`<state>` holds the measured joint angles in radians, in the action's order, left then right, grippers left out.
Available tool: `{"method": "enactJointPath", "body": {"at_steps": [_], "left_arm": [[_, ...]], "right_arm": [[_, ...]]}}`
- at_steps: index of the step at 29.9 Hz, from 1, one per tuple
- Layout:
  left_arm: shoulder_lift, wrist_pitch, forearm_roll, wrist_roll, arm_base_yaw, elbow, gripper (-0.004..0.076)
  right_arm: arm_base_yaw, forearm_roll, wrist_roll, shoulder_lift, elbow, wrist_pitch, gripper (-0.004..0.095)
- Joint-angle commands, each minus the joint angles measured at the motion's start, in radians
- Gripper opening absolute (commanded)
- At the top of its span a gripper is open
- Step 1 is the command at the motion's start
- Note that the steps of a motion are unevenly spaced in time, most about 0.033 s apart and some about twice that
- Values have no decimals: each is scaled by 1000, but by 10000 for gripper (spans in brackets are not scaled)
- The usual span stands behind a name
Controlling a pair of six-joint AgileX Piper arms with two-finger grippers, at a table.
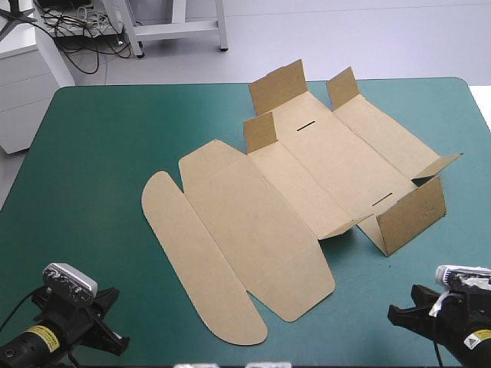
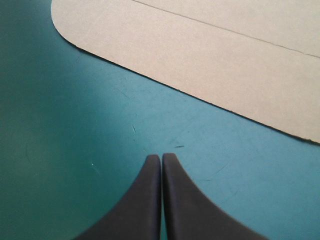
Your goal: Fold the box
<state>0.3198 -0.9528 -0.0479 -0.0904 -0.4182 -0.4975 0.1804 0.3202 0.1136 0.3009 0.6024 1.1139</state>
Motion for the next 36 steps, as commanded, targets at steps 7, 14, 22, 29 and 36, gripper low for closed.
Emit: {"method": "enactJointPath", "body": {"at_steps": [7, 14, 22, 29, 36], "left_arm": [[7, 65, -5, -1, -3, -24, -10], [7, 65, -5, -1, -3, -24, -10], [7, 65, -5, -1, -3, -24, -10], [7, 65, -5, -1, -3, -24, -10], [7, 65, -5, -1, -3, -24, -10]], "right_arm": [[-2, 97, -60, 281, 365, 66, -18], [-2, 170, -114, 473, 469, 100, -16], [-2, 206, -176, 644, 467, 135, 357], [-2, 330, -283, 809, 467, 138, 608], [-2, 355, -359, 999, 455, 138, 607]]}}
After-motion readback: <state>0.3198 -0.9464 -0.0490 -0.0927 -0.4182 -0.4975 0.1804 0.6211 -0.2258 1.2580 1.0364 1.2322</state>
